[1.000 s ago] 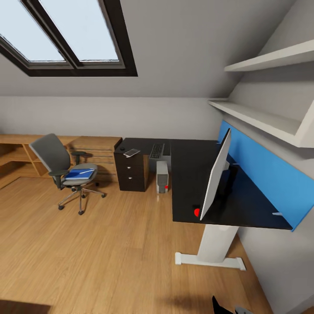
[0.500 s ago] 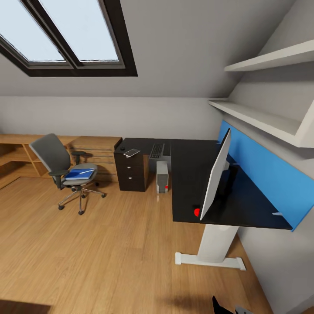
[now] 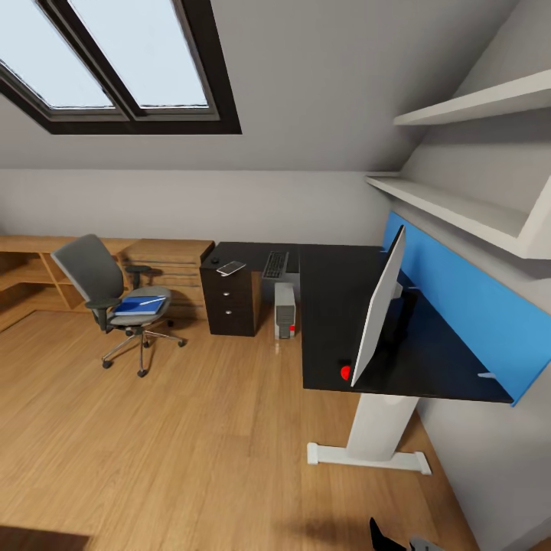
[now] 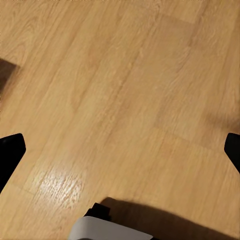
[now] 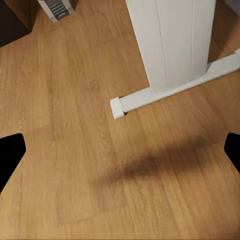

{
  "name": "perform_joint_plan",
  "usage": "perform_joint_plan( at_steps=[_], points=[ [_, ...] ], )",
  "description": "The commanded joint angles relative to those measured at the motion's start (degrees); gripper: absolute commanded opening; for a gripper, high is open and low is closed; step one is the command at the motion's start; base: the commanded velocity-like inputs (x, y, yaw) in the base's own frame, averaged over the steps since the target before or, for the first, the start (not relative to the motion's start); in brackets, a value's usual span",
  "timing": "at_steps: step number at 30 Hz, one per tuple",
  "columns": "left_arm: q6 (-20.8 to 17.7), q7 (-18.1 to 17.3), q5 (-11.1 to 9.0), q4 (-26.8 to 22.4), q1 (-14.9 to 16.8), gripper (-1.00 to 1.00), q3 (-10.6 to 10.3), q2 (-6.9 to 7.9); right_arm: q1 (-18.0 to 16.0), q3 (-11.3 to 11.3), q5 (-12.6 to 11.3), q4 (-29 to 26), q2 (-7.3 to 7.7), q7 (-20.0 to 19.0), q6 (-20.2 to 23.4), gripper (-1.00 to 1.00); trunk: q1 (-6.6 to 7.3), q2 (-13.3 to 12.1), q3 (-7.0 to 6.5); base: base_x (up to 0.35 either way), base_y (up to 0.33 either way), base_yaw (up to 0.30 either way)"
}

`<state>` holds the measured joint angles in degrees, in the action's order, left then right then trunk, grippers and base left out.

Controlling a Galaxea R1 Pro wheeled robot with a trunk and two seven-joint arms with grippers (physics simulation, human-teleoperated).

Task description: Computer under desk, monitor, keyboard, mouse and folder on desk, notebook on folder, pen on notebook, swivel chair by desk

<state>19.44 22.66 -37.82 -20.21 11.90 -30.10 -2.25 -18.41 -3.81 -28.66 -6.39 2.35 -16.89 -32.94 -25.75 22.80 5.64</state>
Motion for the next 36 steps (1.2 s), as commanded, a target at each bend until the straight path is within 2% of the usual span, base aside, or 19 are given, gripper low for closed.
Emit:
perform_joint_plan(
  at_steps=[1,10,23,30,36],
  points=[
    [0.25,0.37,-0.42,0.00,0.06,1.00,-0.49,0.03,-0.05,-0.39,-0.26,0.07,0.00,-0.60,-0.15,1.00,-0.03,0.12,0.12,0.000,0.000,0.000],
    [0.17,0.37,-0.58,0.05,0.11,1.00,-0.49,0.05,-0.04,-0.36,-0.25,0.07,0.06,-0.78,-0.48,1.00,-0.03,0.12,0.12,-0.023,-0.238,0.000],
    [0.16,0.37,-0.67,0.07,0.11,1.00,-0.43,0.06,-0.04,-0.39,-0.25,0.06,0.02,-0.78,-0.63,1.00,-0.03,0.12,0.12,-0.118,-0.270,0.000],
    [0.16,0.37,-0.74,0.05,0.07,1.00,-0.35,0.06,-0.04,-0.34,-0.25,0.00,0.19,-0.58,-0.58,1.00,-0.03,0.12,0.12,-0.019,-0.088,0.000],
    [0.18,0.37,-0.76,0.03,0.07,1.00,-0.32,0.06,-0.10,-0.51,-0.34,-2.14,1.43,-0.43,-0.31,1.00,-0.03,0.12,0.12,-0.003,-0.016,0.000]
  ],
)
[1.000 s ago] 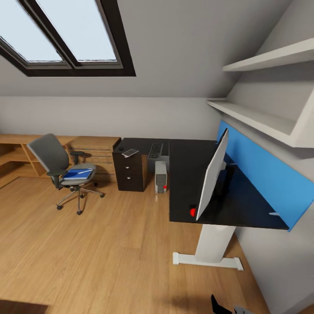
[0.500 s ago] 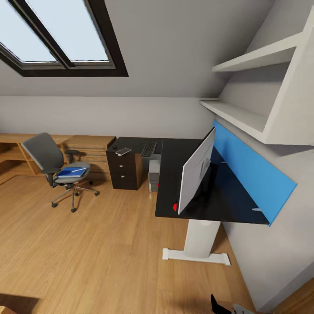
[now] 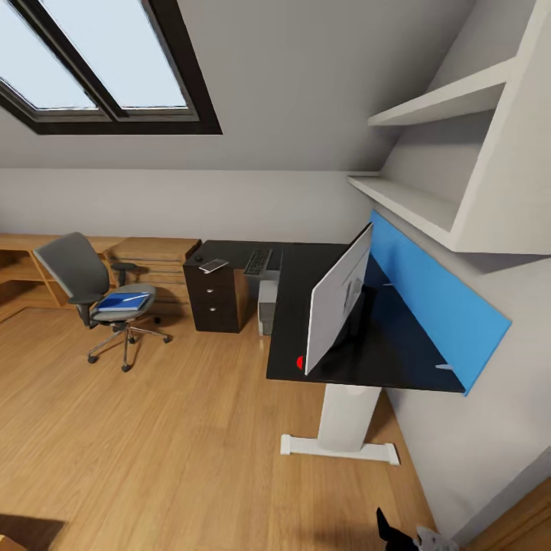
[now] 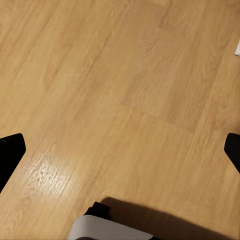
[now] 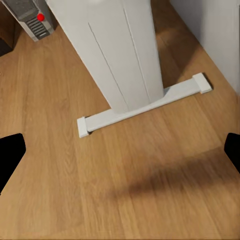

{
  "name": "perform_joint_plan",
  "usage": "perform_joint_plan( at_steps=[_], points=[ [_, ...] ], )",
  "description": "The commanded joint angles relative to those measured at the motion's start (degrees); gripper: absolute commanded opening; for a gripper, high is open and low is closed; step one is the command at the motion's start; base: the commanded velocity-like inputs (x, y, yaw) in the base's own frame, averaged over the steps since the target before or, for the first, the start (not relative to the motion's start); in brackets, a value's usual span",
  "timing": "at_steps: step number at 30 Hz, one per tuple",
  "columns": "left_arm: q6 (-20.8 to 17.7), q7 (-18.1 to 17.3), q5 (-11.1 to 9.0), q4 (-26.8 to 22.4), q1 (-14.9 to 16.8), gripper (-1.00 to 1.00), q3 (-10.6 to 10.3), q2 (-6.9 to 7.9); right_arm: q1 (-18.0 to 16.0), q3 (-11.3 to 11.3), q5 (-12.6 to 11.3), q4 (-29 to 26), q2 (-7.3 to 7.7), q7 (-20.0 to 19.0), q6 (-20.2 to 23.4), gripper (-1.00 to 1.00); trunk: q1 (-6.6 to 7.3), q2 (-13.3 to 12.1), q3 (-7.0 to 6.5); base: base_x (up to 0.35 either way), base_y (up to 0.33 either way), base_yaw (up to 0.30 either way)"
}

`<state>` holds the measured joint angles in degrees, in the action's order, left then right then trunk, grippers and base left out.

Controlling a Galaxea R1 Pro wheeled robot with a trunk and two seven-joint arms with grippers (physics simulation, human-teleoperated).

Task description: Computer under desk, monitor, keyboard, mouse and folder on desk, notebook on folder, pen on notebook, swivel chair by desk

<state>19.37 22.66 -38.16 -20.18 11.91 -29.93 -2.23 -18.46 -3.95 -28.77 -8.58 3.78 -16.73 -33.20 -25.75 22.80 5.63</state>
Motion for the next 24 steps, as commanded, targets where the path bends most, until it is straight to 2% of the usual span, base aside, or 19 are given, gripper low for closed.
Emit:
perform_joint_plan(
  at_steps=[1,5,6,9,10,12,13,14,16,17,18,19,22,24],
  points=[
    [0.25,0.37,-0.42,-0.01,0.06,1.00,-0.49,0.03,-0.06,-0.38,-0.21,-0.77,0.22,-0.54,0.06,1.00,-0.03,0.12,0.12,-0.001,-0.007,0.000],
    [0.24,0.37,-0.42,0.01,0.07,1.00,-0.48,0.03,-0.12,-0.42,-0.17,-6.63,1.12,0.65,1.54,1.00,-0.03,0.12,0.12,-0.001,-0.004,0.000],
    [0.24,0.37,-0.42,-0.01,0.10,1.00,-0.44,0.06,-0.21,-0.44,-0.12,-13.22,1.73,3.98,5.64,1.00,-0.03,0.12,0.12,0.000,0.000,0.000],
    [0.27,0.37,-0.42,0.01,0.11,1.00,-0.37,0.09,-0.28,-0.41,-0.09,-19.21,2.02,7.69,11.43,1.00,-0.03,0.12,0.12,0.000,0.000,0.000],
    [0.35,0.37,-0.38,0.00,0.08,1.00,-0.34,0.10,-0.36,-0.42,-0.07,-25.76,2.30,11.81,18.80,1.00,-0.03,0.12,0.12,0.000,0.000,0.000],
    [0.37,0.37,-0.37,0.00,0.08,1.00,-0.33,0.11,-0.46,-0.43,-0.07,-30.03,2.53,14.68,23.94,1.00,-0.03,0.12,0.12,0.000,0.000,0.000],
    [0.40,0.37,-0.39,-0.02,0.09,1.00,-0.26,0.11,-2.41,-0.44,-0.06,-39.18,2.99,22.56,36.68,1.00,-0.03,0.12,0.12,0.000,0.000,0.000],
    [0.40,0.37,-0.37,-0.02,0.09,1.00,-0.24,0.12,-4.49,-0.44,-0.06,-40.50,3.11,25.04,39.13,1.00,-0.03,0.12,0.12,0.000,0.000,0.000],
    [0.41,0.40,-0.38,-0.03,0.06,1.00,-0.19,0.12,-8.60,-0.46,-0.06,-40.90,3.29,28.86,41.31,1.00,-0.03,0.12,0.12,0.000,0.000,0.000],
    [0.41,0.43,-0.40,0.01,0.05,1.00,-0.14,0.13,-13.18,-0.48,-0.10,-38.91,3.62,32.29,42.46,1.00,-0.03,0.12,0.12,0.000,0.000,0.000],
    [0.41,0.44,-0.41,0.03,0.08,1.00,-0.11,0.14,-16.09,-0.46,-0.10,-36.79,3.80,33.84,42.84,1.00,-0.03,0.12,0.12,0.000,0.000,0.000],
    [0.45,0.55,-0.42,0.03,0.05,1.00,-0.06,0.18,-21.93,-0.45,-0.14,-31.64,4.02,35.68,43.24,1.00,-0.03,0.12,0.12,0.000,0.000,0.000],
    [0.46,0.75,-0.42,0.01,0.07,1.00,-0.09,0.13,-24.75,-0.25,-0.21,-28.23,3.82,35.85,42.31,1.00,-0.03,0.12,0.12,0.000,0.000,0.000],
    [0.46,0.77,-0.39,0.01,0.06,1.00,-0.13,0.11,-25.01,-0.07,-0.22,-27.78,3.74,35.64,41.57,1.00,-0.03,0.12,0.12,0.000,0.000,0.000]
  ],
)
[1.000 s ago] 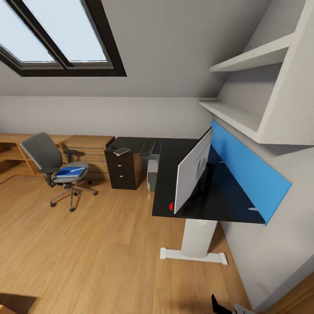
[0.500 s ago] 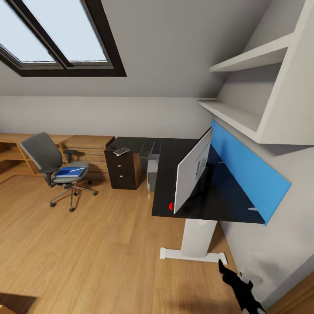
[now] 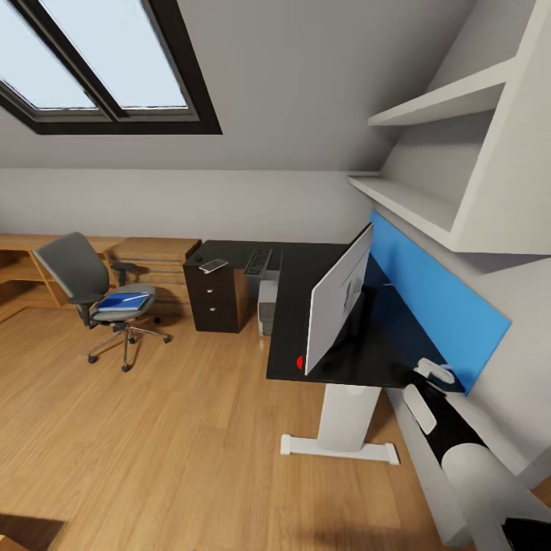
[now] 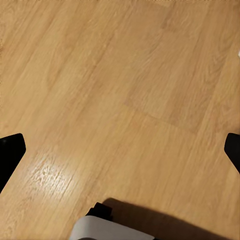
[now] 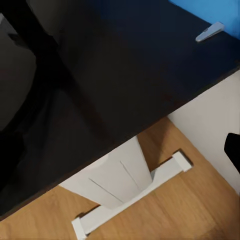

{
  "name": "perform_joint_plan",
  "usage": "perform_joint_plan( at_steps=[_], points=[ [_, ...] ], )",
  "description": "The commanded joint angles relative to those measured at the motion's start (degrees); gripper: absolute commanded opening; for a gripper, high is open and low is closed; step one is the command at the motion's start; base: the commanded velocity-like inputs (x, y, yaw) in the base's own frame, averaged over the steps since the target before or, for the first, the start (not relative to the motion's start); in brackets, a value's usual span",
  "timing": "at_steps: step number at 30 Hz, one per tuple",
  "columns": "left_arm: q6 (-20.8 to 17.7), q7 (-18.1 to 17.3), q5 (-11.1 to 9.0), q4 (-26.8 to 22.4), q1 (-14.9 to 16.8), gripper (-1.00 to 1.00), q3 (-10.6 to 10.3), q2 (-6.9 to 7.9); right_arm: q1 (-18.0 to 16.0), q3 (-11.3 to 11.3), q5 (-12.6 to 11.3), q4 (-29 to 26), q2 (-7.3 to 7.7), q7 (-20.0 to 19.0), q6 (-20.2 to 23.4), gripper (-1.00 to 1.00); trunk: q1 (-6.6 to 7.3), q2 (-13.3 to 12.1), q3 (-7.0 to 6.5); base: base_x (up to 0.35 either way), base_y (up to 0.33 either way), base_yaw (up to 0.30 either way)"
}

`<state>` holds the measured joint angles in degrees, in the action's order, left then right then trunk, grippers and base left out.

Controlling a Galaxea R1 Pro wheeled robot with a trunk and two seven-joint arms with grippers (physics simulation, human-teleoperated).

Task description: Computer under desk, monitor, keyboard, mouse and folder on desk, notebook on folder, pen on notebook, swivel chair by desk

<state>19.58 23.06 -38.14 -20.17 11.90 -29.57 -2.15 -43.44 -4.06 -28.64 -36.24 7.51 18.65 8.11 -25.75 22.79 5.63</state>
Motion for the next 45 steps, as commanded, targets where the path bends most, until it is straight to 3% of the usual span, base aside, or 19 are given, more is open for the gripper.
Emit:
perform_joint_plan(
  at_steps=[1,6,9,11,16,21,28,39,42,45],
  points=[
    [0.25,0.38,-0.43,-0.01,0.08,1.00,-0.55,0.00,-0.15,0.60,-0.27,0.15,-0.04,0.05,-0.31,1.00,-0.04,0.13,0.13,0.000,0.000,0.000],
    [0.22,0.40,-0.44,-0.03,0.09,1.00,-0.65,-0.04,-0.28,3.59,0.93,0.34,-0.05,-0.32,-1.09,1.00,-0.04,0.13,0.13,0.000,0.000,0.000],
    [0.21,0.40,-0.44,-0.03,0.11,1.00,-0.71,-0.05,-0.24,5.57,3.36,0.52,0.02,-0.43,-1.41,1.00,-0.04,0.13,0.13,0.000,0.000,0.000],
    [0.20,0.42,-0.44,-0.02,0.09,1.00,-0.72,-0.05,-0.19,6.29,5.35,0.56,0.06,-0.49,-1.68,1.00,-0.04,0.13,0.13,0.000,0.000,0.000],
    [0.24,0.47,-0.45,-0.04,0.08,1.00,-0.70,-0.05,0.57,7.36,13.55,1.49,-0.02,-0.72,-5.63,1.00,-0.04,0.13,0.13,0.000,0.000,0.000],
    [0.23,0.49,-0.45,-0.04,0.08,1.00,-0.67,-0.05,1.35,7.62,17.25,3.09,-0.09,-1.19,-11.71,1.00,-0.04,0.13,0.13,0.000,0.000,0.000],
    [0.26,0.49,-0.45,-0.04,0.09,1.00,-0.66,-0.05,1.76,7.74,18.98,4.60,-0.12,-5.31,-17.13,1.00,-0.04,0.13,0.13,0.000,0.000,0.000],
    [0.27,0.49,-0.45,-0.04,0.06,1.00,-0.66,-0.05,1.86,7.89,19.29,5.84,-0.42,-9.36,-18.34,1.00,-0.04,0.13,0.13,0.000,0.000,0.000],
    [0.25,0.51,-0.45,-0.04,0.05,1.00,-0.66,-0.05,1.87,7.79,19.44,7.21,-1.73,-9.37,-18.37,1.00,-0.04,0.13,0.13,0.000,0.000,0.000],
    [0.27,0.52,-0.45,-0.04,0.06,1.00,-0.66,-0.05,1.87,7.84,19.53,7.49,-1.91,-9.39,-18.34,1.00,-0.04,0.13,0.13,0.000,0.000,0.000]
  ],
)
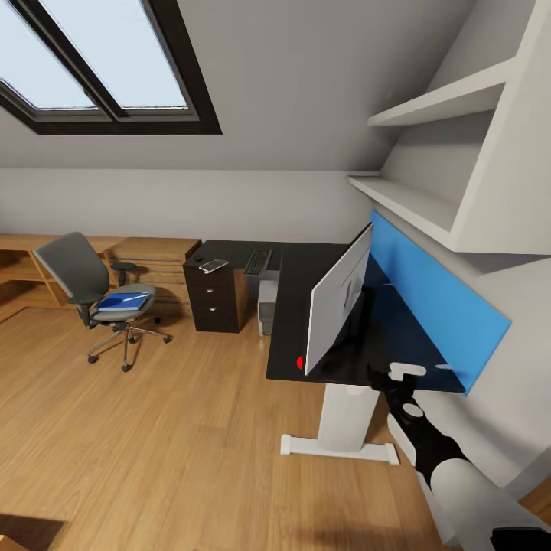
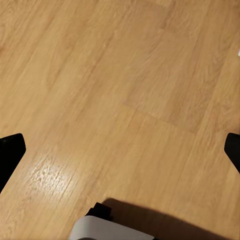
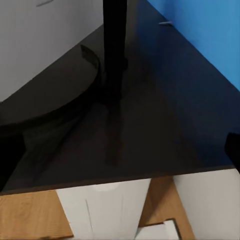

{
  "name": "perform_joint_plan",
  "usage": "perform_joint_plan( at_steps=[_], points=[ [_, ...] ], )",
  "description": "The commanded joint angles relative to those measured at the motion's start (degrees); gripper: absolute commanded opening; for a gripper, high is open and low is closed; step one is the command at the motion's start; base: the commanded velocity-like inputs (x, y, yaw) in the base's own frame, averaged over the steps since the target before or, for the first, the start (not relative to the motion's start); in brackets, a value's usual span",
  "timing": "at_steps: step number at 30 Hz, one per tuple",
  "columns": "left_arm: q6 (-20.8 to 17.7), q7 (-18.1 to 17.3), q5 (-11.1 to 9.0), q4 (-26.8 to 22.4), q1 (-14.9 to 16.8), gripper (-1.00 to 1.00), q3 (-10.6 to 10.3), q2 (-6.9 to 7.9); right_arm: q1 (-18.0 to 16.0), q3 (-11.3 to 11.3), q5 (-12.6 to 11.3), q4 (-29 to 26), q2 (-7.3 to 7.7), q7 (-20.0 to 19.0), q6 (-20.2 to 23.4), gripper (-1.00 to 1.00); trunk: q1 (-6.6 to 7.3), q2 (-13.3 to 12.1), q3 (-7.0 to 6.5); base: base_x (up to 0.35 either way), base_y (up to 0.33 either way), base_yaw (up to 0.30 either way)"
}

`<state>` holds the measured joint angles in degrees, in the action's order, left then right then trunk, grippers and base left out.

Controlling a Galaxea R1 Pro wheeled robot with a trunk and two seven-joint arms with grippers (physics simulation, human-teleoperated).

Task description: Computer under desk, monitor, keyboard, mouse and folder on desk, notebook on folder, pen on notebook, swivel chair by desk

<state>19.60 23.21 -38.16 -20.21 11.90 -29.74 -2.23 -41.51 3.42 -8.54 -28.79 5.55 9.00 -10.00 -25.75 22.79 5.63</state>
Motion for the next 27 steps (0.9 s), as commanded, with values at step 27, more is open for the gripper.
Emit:
perform_joint_plan(
  at_steps=[27],
  points=[
    [0.81,0.34,-0.01,-0.18,0.08,1.00,-0.78,-0.04,-0.06,0.28,6.07,5.85,0.16,0.14,-8.91,1.00,-0.03,0.12,0.12,0.156,0.016,0.000]
  ],
)
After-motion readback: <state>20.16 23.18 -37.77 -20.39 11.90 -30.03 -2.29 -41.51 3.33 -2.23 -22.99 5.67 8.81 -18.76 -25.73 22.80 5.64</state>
